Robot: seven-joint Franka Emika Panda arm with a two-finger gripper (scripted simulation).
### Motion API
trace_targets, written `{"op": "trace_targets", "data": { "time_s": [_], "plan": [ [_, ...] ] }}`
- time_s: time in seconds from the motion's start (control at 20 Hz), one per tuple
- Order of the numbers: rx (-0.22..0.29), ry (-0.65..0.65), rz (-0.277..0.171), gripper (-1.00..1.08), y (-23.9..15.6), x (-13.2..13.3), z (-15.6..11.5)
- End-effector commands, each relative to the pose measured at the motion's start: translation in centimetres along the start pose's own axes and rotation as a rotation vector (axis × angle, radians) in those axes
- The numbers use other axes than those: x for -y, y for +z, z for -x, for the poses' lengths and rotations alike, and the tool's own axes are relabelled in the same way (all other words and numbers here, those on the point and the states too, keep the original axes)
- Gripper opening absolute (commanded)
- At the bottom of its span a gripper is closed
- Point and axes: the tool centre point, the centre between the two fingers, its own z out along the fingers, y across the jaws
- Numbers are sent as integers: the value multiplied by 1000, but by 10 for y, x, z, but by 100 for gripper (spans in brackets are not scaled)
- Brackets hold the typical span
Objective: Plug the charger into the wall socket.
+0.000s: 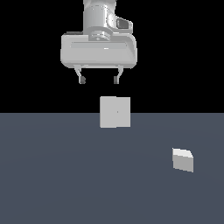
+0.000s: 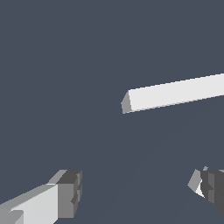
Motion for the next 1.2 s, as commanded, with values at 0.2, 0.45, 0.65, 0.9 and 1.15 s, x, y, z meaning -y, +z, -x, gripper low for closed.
{"op": "trace_targets", "data": {
  "time_s": [0.2, 0.45, 0.65, 0.9, 1.15],
  "plan": [
    [-3, 9, 1, 100, 2, -3, 1],
    [-14, 45, 7, 100, 10, -17, 7],
    [-30, 94, 14, 100, 22, -35, 15],
    [-57, 179, 26, 100, 42, -66, 30],
    [-89, 282, 42, 100, 66, -102, 52]
  ]
}}
